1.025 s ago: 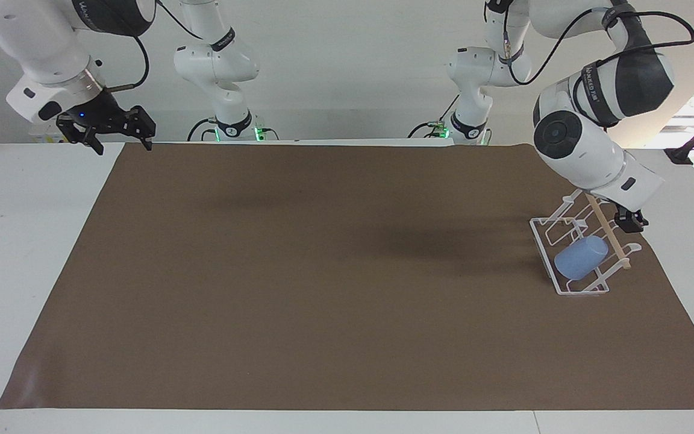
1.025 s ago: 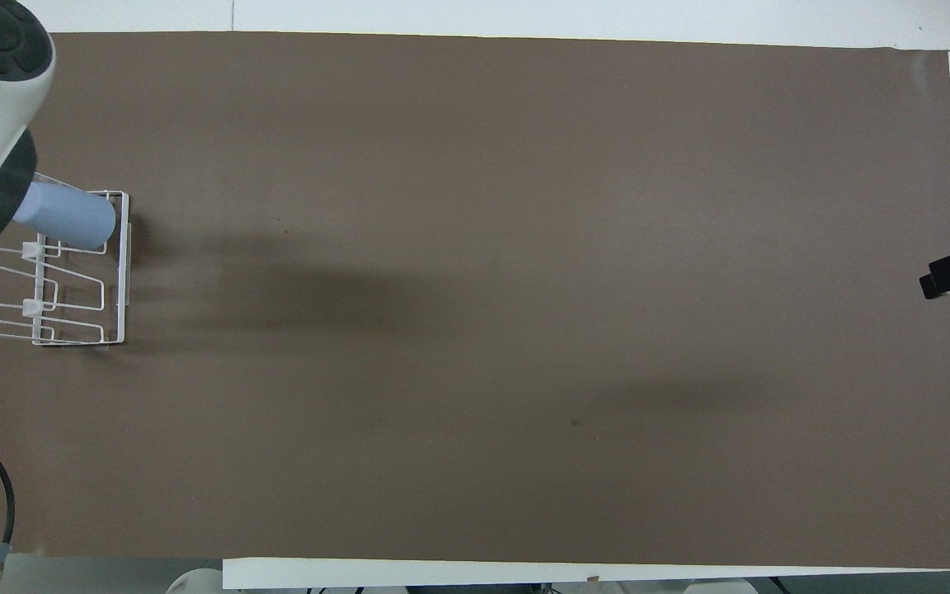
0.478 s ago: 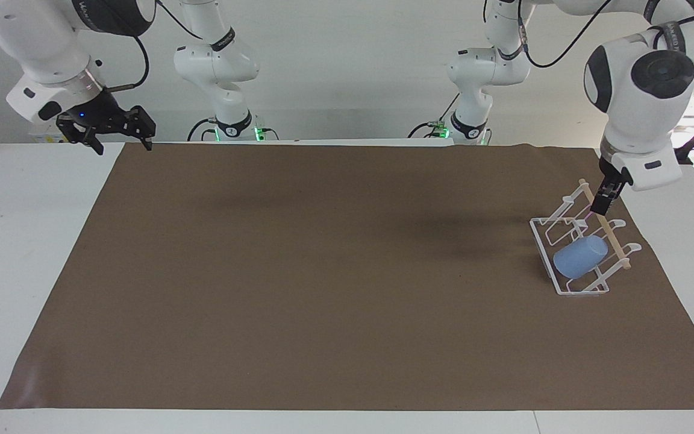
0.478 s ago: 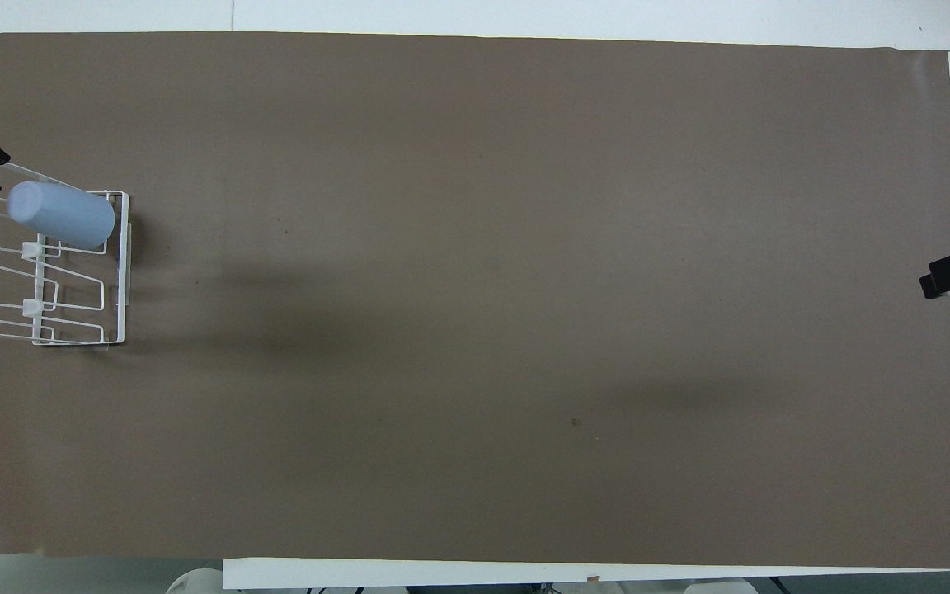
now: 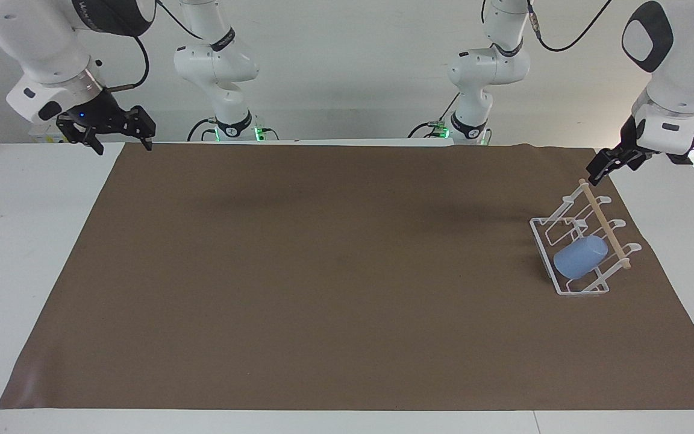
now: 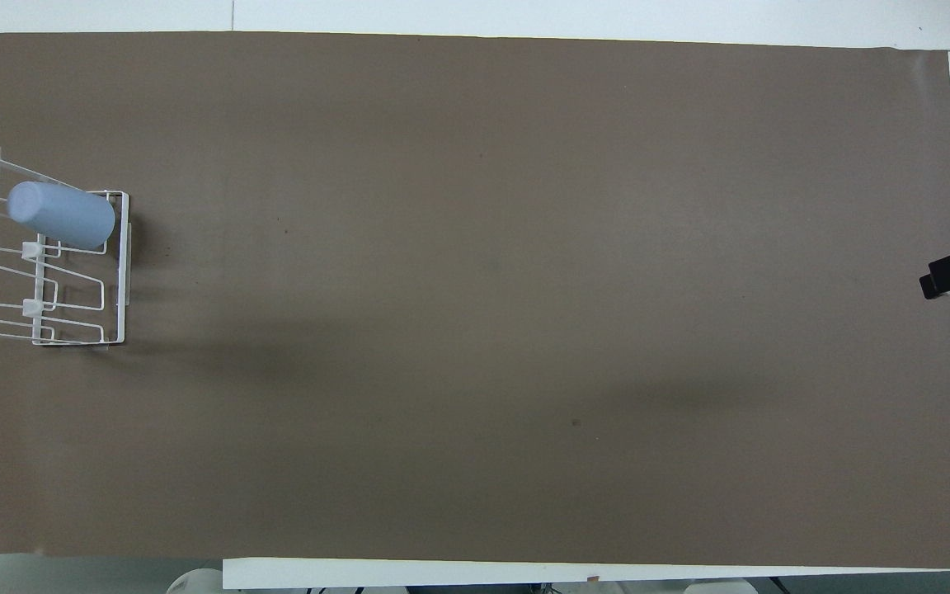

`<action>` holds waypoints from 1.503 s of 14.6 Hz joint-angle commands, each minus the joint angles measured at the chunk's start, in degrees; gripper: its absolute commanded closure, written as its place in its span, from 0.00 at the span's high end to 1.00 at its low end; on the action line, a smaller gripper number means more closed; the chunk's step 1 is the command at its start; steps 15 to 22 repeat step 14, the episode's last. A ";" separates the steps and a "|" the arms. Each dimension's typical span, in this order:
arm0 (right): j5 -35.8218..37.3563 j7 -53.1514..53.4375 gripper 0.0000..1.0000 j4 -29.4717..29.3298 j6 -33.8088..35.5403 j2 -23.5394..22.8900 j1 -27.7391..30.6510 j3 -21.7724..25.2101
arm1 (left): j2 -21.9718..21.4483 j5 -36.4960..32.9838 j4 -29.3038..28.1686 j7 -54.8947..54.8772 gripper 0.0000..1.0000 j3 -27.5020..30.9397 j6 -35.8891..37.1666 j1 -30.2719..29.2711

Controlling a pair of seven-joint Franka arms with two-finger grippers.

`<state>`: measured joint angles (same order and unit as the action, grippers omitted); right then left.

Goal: Hang cup on cup holder
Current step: 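Release the cup and withdraw the left gripper from the rack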

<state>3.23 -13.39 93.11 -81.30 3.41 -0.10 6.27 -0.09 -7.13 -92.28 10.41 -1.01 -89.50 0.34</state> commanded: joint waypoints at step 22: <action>-0.50 -0.85 1.00 1.46 0.00 1.33 0.19 -0.11 | -1.32 8.18 0.61 -12.52 1.00 -0.66 4.07 0.36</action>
